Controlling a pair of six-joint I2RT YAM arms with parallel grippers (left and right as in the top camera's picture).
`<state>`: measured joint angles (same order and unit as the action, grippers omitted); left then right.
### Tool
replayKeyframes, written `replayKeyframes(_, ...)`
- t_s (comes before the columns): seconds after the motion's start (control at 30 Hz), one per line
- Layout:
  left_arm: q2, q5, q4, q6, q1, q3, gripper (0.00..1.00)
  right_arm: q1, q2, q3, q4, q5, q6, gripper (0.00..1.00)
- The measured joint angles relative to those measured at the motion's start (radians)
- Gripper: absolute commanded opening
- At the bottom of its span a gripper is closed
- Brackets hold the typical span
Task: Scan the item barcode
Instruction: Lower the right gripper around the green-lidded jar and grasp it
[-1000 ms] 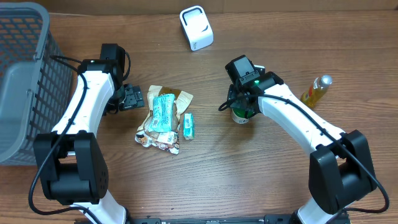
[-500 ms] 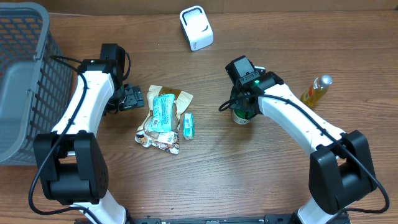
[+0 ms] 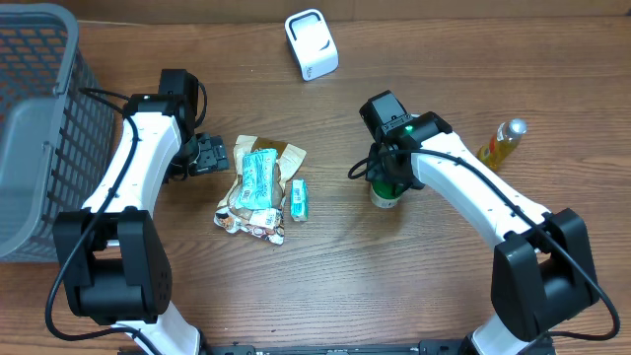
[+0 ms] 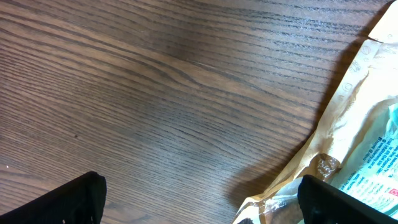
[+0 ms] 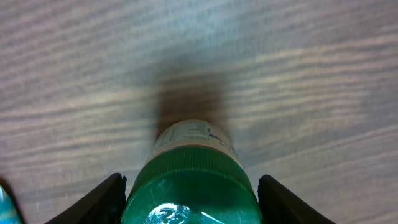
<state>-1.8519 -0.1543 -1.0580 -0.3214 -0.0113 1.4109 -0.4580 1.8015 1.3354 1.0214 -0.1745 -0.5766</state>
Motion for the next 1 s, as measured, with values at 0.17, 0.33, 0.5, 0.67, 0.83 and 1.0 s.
replayKeyframes(0.17, 0.0, 0.0, 0.0, 0.0, 0.0, 0.0, 0.99, 0.005, -0.003, 0.002, 0.064, 0.055, 0.0, 0.65)
replayKeyframes(0.33, 0.0, 0.0, 0.0, 0.0, 0.0, 0.0, 1.0, 0.006, 0.0, -0.009, 0.144, 0.13, 0.0, 0.75)
replayKeyframes(0.5, 0.0, 0.0, 0.0, 0.0, 0.0, 0.0, 1.0, 0.006, 0.004, -0.01, 0.192, 0.161, 0.003, 1.0)
replayKeyframes(0.67, 0.0, 0.0, 0.0, 0.0, 0.0, 0.0, 0.99, 0.006, 0.004, -0.01, 0.195, 0.171, 0.001, 1.0)
replayKeyframes(0.83, 0.0, 0.0, 0.0, 0.0, 0.0, 0.0, 1.0, 0.007, 0.004, -0.009, 0.173, 0.171, 0.014, 0.99)
replayKeyframes(1.0, 0.0, 0.0, 0.0, 0.0, 0.0, 0.0, 1.0, 0.006, 0.004, -0.009, 0.17, 0.171, 0.025, 0.93)
